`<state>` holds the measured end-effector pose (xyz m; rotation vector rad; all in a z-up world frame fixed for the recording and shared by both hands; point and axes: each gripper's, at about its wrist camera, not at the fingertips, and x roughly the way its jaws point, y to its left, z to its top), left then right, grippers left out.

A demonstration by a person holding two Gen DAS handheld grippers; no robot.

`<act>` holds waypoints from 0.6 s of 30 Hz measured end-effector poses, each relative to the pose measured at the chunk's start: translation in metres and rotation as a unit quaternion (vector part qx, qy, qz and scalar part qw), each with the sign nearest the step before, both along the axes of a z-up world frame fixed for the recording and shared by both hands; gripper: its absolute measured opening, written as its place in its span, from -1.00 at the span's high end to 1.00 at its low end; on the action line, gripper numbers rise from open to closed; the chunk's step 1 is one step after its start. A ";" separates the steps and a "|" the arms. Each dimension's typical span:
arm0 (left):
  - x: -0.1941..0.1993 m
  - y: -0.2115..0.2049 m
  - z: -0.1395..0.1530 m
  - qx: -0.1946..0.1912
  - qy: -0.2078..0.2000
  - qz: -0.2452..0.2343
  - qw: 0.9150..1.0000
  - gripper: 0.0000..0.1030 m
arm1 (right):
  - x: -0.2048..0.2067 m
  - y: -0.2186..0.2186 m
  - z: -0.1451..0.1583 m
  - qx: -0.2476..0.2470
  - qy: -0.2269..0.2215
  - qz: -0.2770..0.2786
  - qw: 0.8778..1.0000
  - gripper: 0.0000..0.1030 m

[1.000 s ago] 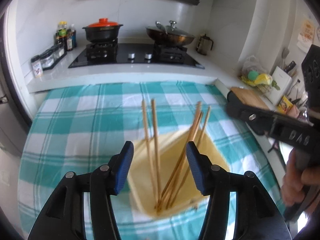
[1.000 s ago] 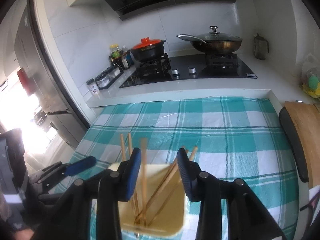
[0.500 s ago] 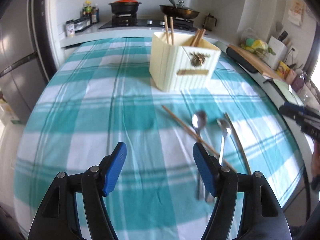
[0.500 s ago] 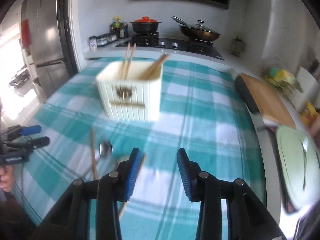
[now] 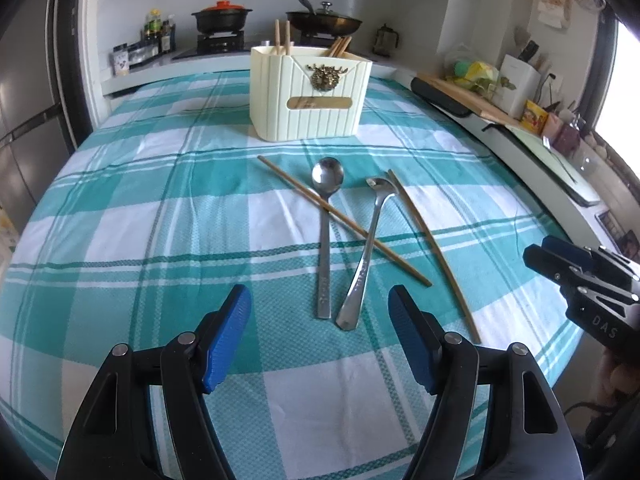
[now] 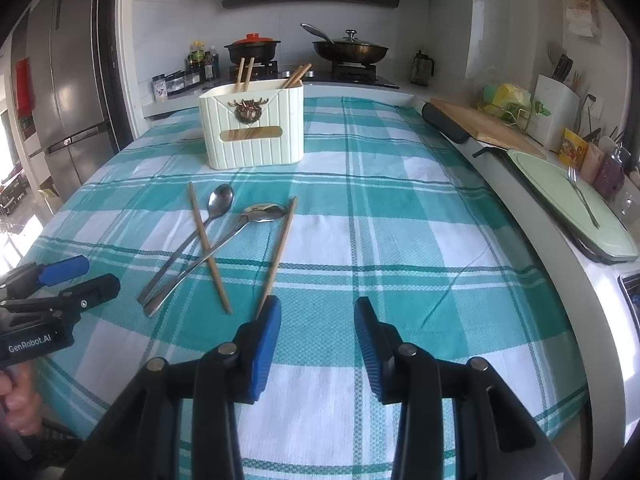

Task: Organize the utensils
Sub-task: 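Grasp the large steel spoon by its handle with the right gripper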

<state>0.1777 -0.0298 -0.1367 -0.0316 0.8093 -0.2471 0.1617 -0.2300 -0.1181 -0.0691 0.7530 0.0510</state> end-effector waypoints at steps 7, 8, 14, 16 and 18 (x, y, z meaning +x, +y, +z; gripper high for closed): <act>0.007 -0.005 -0.005 0.007 0.007 0.006 1.000 -0.42 | 0.006 0.000 -0.002 -0.028 -0.002 -0.005 1.000 0.24; 0.009 -0.003 -0.007 0.005 0.010 0.009 1.000 -0.42 | 0.008 -0.001 -0.004 -0.031 0.000 -0.007 1.000 0.24; 0.022 0.018 -0.014 -0.021 0.033 0.048 0.998 -0.42 | 0.017 -0.003 -0.015 -0.019 0.012 -0.006 1.000 0.24; 0.025 0.023 -0.017 -0.027 0.039 0.060 0.997 -0.42 | 0.019 -0.003 -0.017 -0.019 0.016 -0.005 1.000 0.24; 0.025 0.025 -0.020 -0.028 0.043 0.067 0.996 -0.42 | 0.022 -0.001 -0.019 -0.025 0.017 -0.004 1.000 0.24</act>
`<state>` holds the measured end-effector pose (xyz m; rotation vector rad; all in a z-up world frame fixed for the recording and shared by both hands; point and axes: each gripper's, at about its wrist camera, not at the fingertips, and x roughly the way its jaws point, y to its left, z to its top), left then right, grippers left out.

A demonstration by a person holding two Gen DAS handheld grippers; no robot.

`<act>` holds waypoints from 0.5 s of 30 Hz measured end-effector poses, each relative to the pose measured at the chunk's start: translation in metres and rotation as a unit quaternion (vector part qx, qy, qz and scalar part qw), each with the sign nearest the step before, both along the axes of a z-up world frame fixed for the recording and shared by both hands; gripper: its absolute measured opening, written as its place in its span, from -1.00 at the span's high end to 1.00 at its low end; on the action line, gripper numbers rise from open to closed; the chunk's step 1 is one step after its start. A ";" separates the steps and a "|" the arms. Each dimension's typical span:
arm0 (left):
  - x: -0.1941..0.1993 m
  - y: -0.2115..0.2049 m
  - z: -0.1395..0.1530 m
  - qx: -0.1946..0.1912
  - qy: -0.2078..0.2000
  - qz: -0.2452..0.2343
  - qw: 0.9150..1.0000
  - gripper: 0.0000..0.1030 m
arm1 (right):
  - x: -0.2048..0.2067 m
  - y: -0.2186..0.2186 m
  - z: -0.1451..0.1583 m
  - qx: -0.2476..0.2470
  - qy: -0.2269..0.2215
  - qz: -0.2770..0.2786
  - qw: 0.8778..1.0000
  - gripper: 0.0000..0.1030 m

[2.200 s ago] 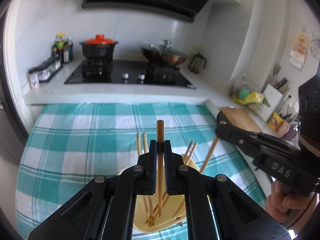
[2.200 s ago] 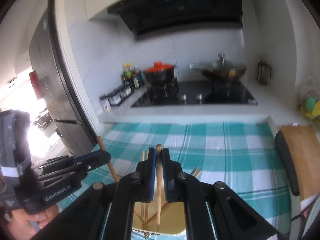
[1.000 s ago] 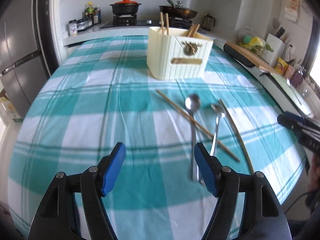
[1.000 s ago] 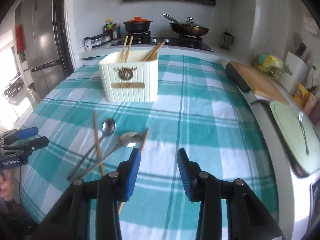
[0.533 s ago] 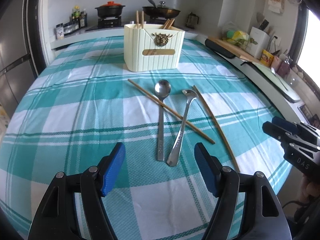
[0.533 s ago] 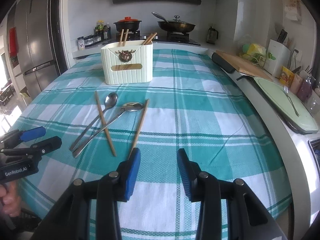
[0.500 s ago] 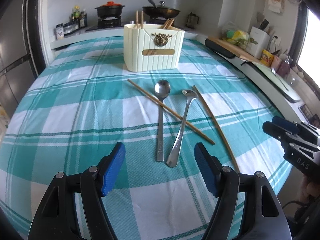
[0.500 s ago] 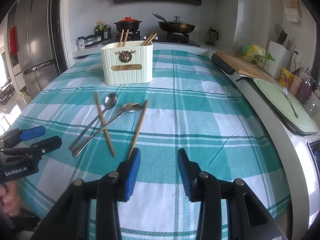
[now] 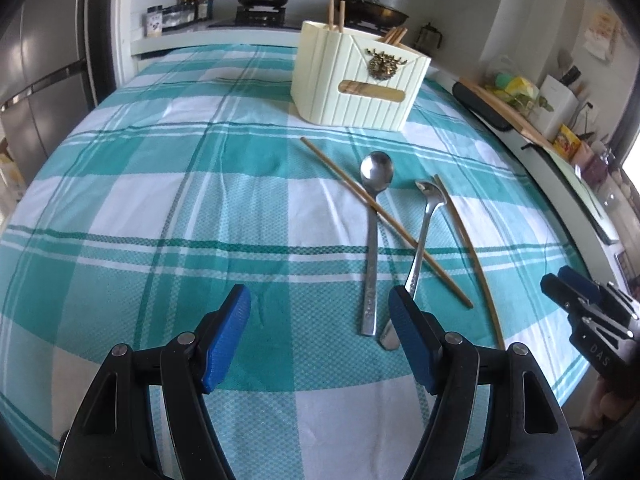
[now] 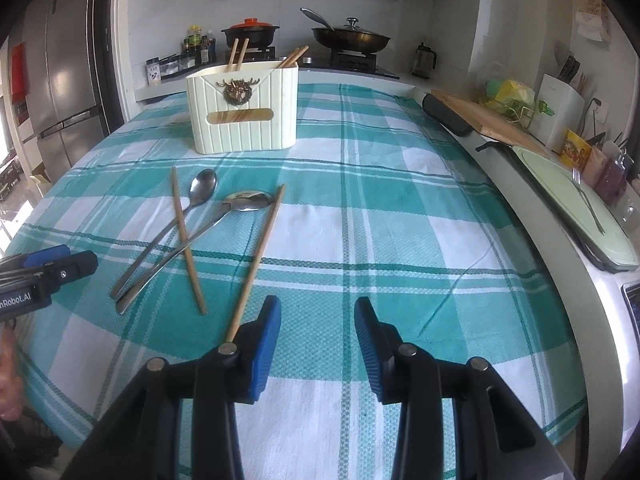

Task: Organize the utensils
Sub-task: 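Grasp the large steel spoon by its handle with the right gripper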

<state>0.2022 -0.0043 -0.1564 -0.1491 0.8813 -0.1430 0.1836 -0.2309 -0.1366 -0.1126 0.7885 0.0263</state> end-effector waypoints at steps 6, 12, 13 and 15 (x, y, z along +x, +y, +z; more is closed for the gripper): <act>0.004 -0.001 -0.001 0.006 -0.001 0.000 1.000 -0.42 | 0.009 0.005 0.003 0.000 -0.006 0.004 1.000 0.24; 0.011 0.005 -0.002 0.006 -0.001 0.010 1.000 -0.42 | 0.018 0.006 0.006 0.052 -0.001 0.017 0.999 0.24; 0.010 0.005 -0.004 0.010 -0.001 0.012 1.000 -0.42 | 0.021 0.008 0.006 0.060 0.002 0.022 0.998 0.24; 0.008 0.005 -0.006 0.018 0.000 0.014 1.000 -0.42 | 0.030 0.014 0.004 0.090 0.015 0.038 0.995 0.24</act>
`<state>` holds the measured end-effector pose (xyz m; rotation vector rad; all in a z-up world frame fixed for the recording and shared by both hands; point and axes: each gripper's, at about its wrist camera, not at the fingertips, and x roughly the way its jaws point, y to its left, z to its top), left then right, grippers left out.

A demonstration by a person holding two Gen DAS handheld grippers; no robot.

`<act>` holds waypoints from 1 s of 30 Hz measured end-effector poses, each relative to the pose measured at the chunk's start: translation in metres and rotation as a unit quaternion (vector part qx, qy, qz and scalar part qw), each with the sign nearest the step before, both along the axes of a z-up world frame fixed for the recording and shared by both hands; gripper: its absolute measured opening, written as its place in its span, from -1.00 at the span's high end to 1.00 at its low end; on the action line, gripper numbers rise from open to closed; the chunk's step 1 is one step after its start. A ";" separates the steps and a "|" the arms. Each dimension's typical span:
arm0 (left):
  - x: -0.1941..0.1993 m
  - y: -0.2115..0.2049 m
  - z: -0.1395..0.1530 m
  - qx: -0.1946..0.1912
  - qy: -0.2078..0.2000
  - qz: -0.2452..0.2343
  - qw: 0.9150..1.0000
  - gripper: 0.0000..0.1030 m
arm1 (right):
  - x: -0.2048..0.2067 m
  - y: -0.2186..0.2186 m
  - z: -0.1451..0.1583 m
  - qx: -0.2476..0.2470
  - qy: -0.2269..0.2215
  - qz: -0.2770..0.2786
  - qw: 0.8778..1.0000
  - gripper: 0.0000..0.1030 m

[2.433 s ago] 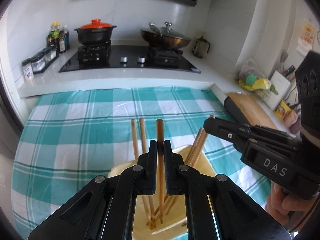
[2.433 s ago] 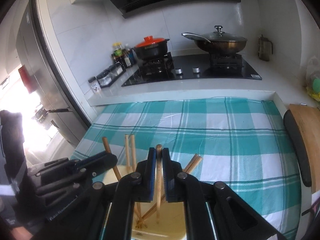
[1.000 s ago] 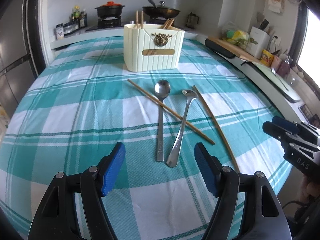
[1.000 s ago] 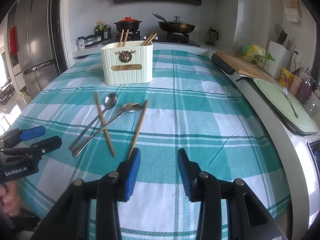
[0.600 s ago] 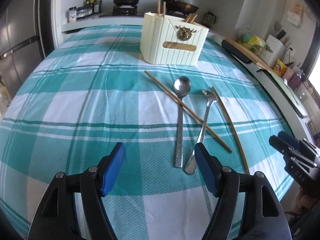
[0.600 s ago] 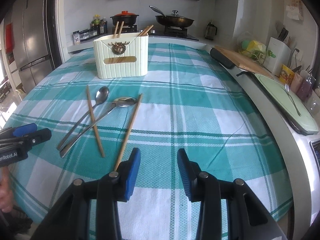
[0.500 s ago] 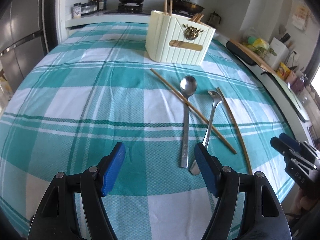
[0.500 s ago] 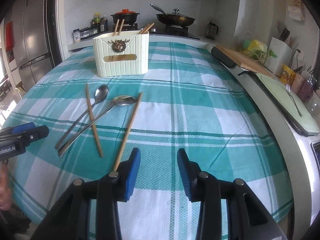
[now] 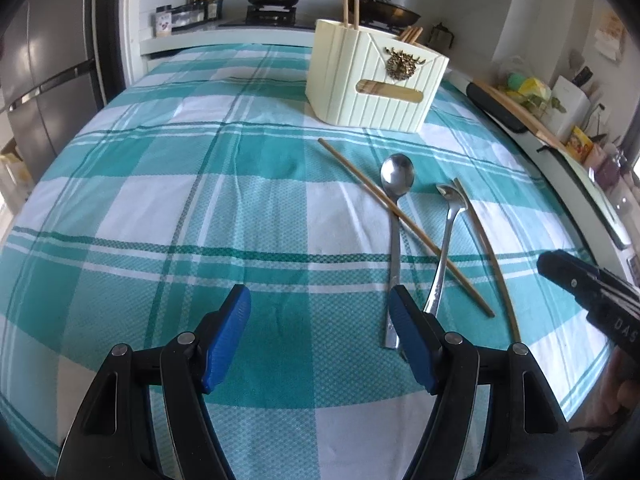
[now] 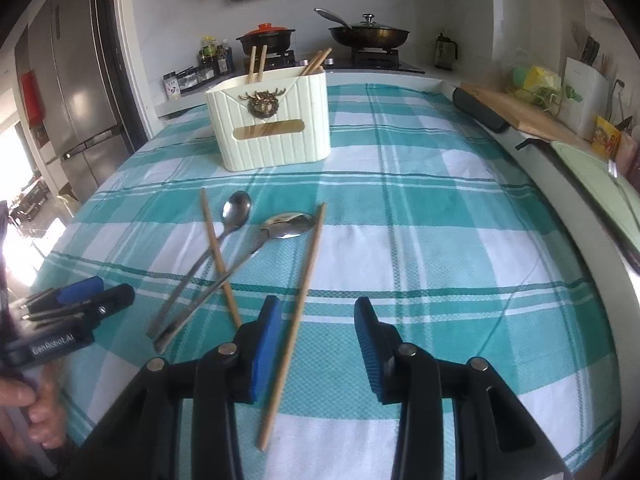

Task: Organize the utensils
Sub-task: 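Grasp the large steel spoon by its handle with the right gripper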

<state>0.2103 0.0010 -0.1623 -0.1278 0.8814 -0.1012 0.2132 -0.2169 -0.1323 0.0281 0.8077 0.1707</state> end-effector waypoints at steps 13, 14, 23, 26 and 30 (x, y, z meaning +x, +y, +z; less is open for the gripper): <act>-0.009 0.010 0.001 0.009 -0.005 0.013 1.000 -0.42 | 0.100 0.043 -0.048 0.151 0.114 0.011 0.982 0.34; -0.010 0.011 0.001 0.008 -0.005 0.015 1.000 -0.42 | 0.103 0.044 -0.048 0.146 0.109 0.000 0.983 0.43; -0.009 0.015 -0.006 0.008 0.004 0.017 1.000 -0.42 | 0.100 0.030 -0.038 0.165 0.095 0.017 0.982 0.94; -0.009 0.014 -0.006 0.008 0.004 0.014 1.000 -0.42 | 0.087 0.017 -0.021 0.174 0.078 0.026 0.981 0.94; -0.008 0.012 -0.006 0.007 0.007 0.012 1.000 -0.42 | 0.073 -0.015 0.001 0.169 0.068 0.027 0.983 0.94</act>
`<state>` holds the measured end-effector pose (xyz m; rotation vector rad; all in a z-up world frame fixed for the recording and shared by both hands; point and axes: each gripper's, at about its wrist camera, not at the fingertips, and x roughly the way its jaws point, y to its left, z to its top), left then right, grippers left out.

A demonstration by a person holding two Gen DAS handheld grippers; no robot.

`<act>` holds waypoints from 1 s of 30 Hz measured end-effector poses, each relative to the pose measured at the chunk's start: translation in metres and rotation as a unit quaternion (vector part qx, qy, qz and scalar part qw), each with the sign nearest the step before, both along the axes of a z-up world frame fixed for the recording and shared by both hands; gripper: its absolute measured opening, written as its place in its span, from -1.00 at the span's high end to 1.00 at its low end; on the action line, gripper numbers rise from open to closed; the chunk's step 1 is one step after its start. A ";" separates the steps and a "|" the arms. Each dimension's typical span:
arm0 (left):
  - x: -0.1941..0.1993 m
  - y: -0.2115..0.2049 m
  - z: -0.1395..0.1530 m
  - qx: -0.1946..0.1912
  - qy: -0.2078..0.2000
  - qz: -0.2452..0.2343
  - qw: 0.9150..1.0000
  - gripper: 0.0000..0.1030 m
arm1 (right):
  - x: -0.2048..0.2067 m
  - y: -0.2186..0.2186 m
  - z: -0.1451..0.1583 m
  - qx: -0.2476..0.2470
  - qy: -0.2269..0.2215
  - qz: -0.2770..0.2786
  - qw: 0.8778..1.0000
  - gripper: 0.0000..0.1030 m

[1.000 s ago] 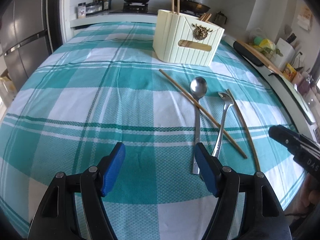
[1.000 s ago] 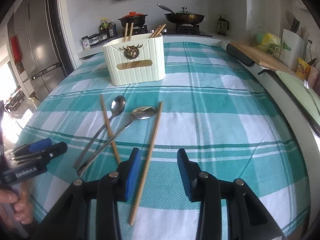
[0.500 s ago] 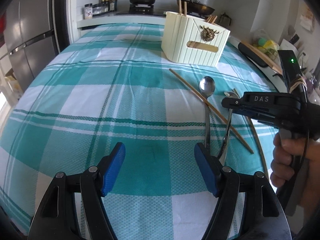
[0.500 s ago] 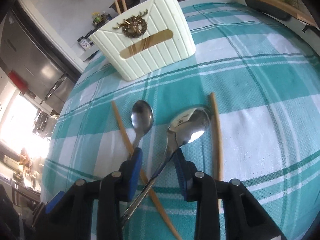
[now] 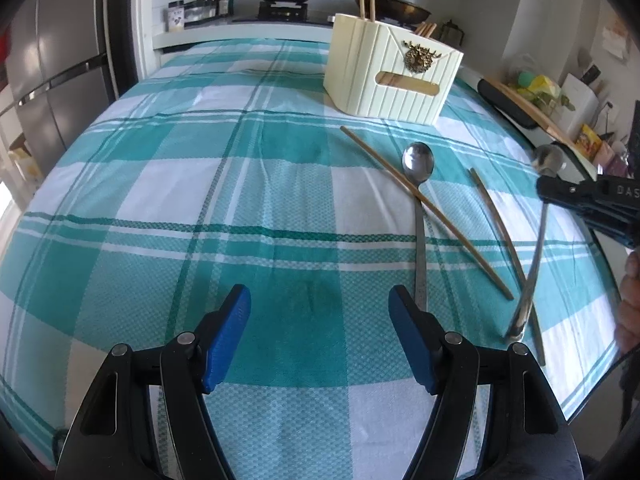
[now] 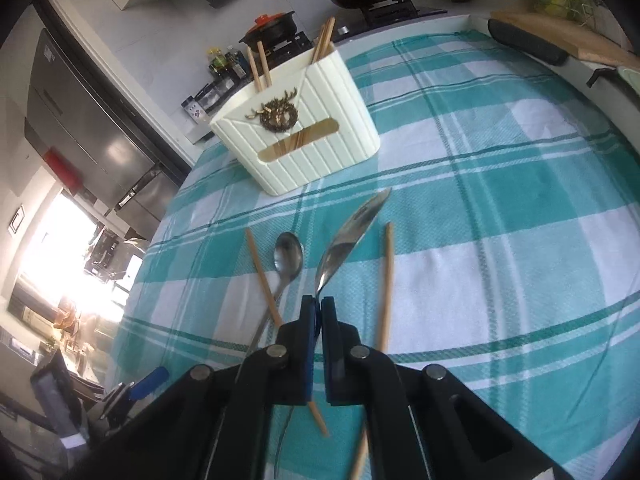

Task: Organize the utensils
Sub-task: 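Grasp the large steel spoon by its handle with the right gripper, then grasp a wooden chopstick with the left gripper while the right gripper holds the spoon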

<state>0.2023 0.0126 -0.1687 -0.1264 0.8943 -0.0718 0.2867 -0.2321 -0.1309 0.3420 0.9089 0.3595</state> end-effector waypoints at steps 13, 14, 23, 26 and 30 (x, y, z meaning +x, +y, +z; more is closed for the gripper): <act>0.006 -0.028 -0.004 0.016 0.006 -0.037 0.999 -0.42 | 0.012 -0.007 -0.026 -0.291 0.013 0.066 0.954 0.93; 0.004 -0.028 -0.004 0.019 0.006 -0.038 0.999 -0.42 | 0.013 -0.007 -0.028 -0.277 0.010 0.063 0.959 0.91; 0.001 -0.019 -0.009 0.019 0.014 -0.021 0.999 -0.42 | -0.019 -0.051 0.003 -0.164 -0.016 0.008 0.986 0.44; 0.004 -0.026 -0.006 0.014 0.012 -0.032 0.999 -0.42 | -0.031 -0.042 -0.004 -0.162 -0.008 0.039 0.986 0.44; 0.000 -0.032 0.000 0.014 0.005 -0.042 0.999 -0.42 | -0.039 -0.029 -0.021 -0.159 -0.009 0.047 0.986 0.44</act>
